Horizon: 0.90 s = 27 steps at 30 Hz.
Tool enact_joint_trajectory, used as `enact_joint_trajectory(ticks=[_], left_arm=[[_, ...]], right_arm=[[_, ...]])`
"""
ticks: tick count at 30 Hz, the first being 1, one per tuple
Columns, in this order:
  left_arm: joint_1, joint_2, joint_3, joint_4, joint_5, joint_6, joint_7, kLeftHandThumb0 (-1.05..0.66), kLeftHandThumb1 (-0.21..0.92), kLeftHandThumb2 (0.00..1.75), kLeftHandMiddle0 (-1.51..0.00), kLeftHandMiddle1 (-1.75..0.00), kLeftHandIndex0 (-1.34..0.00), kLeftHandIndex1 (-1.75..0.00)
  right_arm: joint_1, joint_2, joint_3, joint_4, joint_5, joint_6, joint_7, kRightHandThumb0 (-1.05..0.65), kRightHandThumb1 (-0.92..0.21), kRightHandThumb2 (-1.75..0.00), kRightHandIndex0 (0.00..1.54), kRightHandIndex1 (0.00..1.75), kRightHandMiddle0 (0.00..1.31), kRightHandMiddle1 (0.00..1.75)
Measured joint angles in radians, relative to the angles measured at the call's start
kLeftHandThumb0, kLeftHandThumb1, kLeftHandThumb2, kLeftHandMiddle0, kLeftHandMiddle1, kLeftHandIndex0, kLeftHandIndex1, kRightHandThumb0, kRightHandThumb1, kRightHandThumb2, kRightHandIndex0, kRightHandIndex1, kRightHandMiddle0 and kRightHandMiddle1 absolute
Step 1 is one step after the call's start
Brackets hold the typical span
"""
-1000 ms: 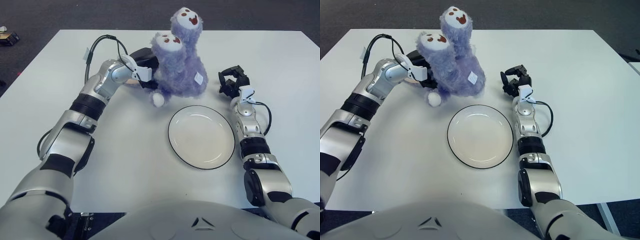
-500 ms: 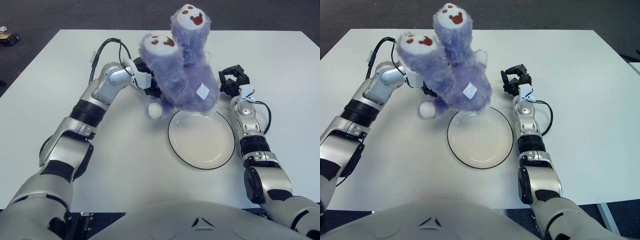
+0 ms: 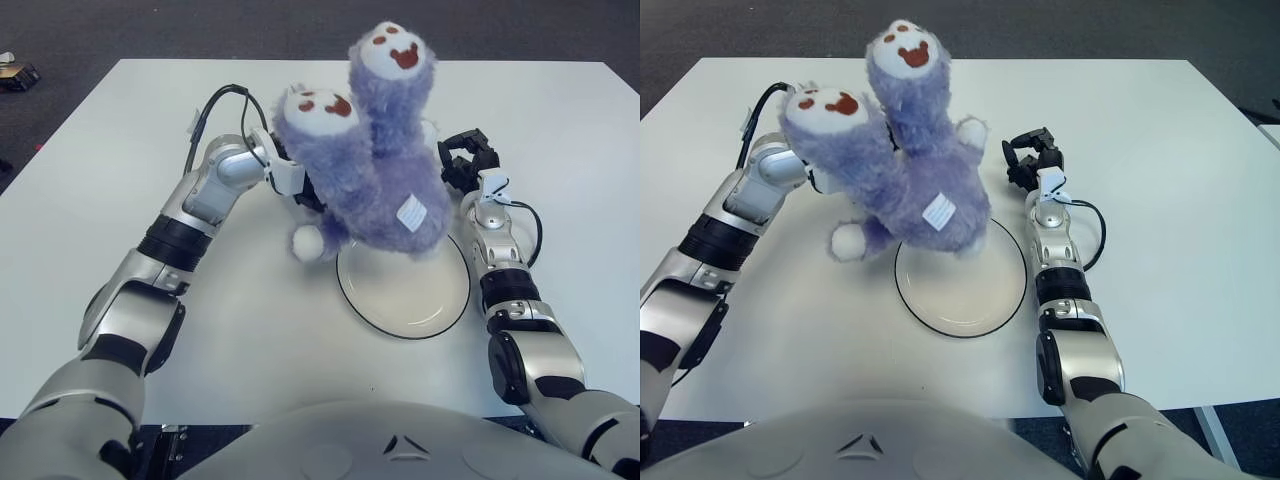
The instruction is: Put the doll into the plate.
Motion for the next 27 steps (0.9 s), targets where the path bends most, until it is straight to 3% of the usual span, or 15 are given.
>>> enact_joint_trajectory(ticks=[12,14,21,23,27], left_arm=[[0.017,-0.023,-0.029,-0.004,0.066,-0.009,0.004,0.0,0.45,1.12,-0.5,-1.75,-0.4,-1.61],[0.017,-0.031,-0.036,0.0,0.074,-0.015,0.004,0.0,0.5,0.99,-0.48,-1.75,-0.5,-1.41],[0.017,-0.053,-0.043,0.012,0.089,-0.027,0.005,-0.01,0.54,0.9,-0.46,-1.75,-0.56,-1.28],[0.014,-0.058,-0.044,0.016,0.092,-0.028,0.005,0.0,0.76,0.69,-0.28,-1.74,-0.32,-1.52],[-0.014,-0.077,-0.059,0.031,0.107,-0.002,-0.006,0.0,0.88,0.58,-0.17,-1.73,-0.18,-1.65]], right_arm=[[-0.013,-0.005,0.001,0.019,0.0,-0.004,-0.001,-0.36,-0.92,-0.35,0.79,1.74,0.38,1.57],[-0.015,-0.005,0.002,0.022,0.0,-0.004,-0.001,-0.36,-0.92,-0.34,0.78,1.74,0.39,1.56],[-0.022,-0.005,0.003,0.033,0.0,-0.004,-0.001,-0.36,-0.92,-0.33,0.78,1.73,0.4,1.55],[-0.023,-0.005,0.003,0.034,0.0,-0.004,-0.001,-0.36,-0.92,-0.33,0.77,1.72,0.4,1.54],[-0.029,-0.006,0.002,0.04,0.0,-0.002,-0.003,-0.36,-0.92,-0.33,0.76,1.72,0.41,1.54]])
